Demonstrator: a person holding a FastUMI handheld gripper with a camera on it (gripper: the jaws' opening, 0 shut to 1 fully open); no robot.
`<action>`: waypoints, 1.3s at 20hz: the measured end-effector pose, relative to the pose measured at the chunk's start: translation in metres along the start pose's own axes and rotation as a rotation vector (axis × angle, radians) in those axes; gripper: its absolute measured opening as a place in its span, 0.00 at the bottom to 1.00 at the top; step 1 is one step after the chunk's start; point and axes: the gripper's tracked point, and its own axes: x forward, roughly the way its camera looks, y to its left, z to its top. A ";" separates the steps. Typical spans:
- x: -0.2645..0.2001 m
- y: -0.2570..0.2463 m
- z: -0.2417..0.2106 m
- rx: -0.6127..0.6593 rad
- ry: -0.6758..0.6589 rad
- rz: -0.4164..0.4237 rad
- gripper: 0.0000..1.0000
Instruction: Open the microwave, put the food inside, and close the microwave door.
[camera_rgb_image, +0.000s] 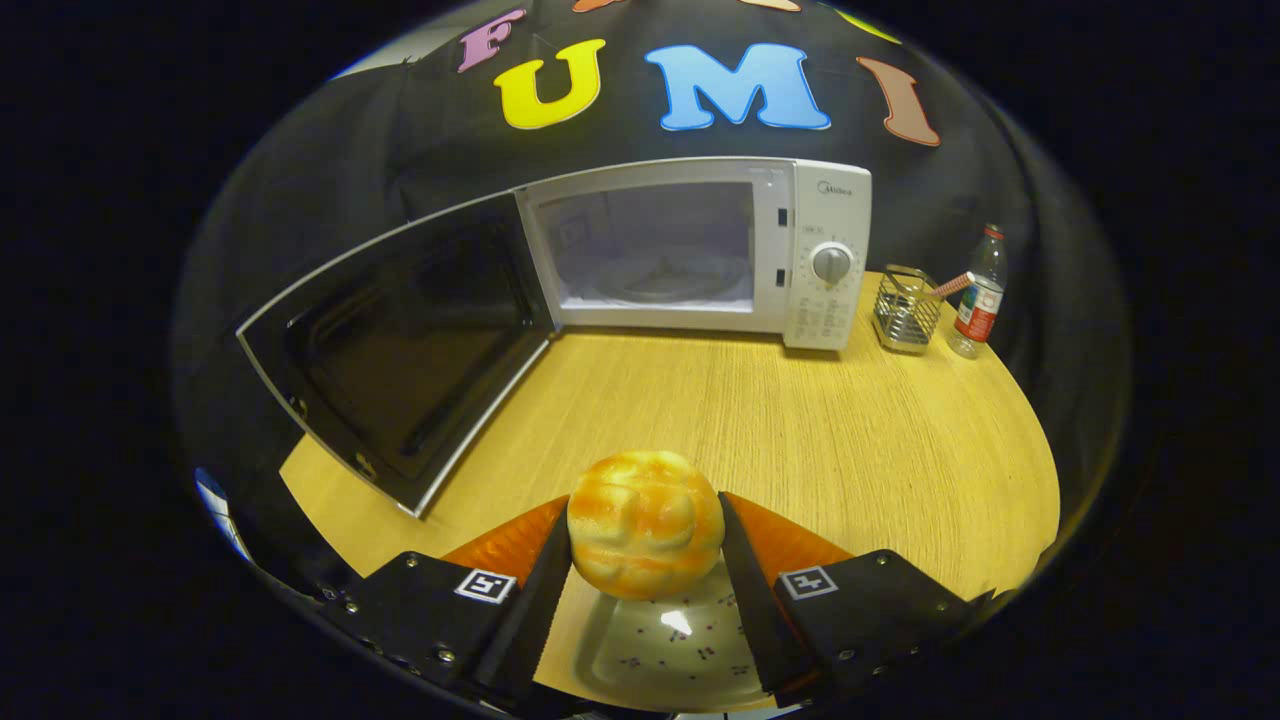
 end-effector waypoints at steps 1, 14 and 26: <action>0.007 0.004 0.015 0.009 -0.021 0.016 0.81; 0.113 0.021 0.132 0.102 -0.200 0.077 0.81; 0.191 0.009 0.180 0.393 -0.341 0.061 0.81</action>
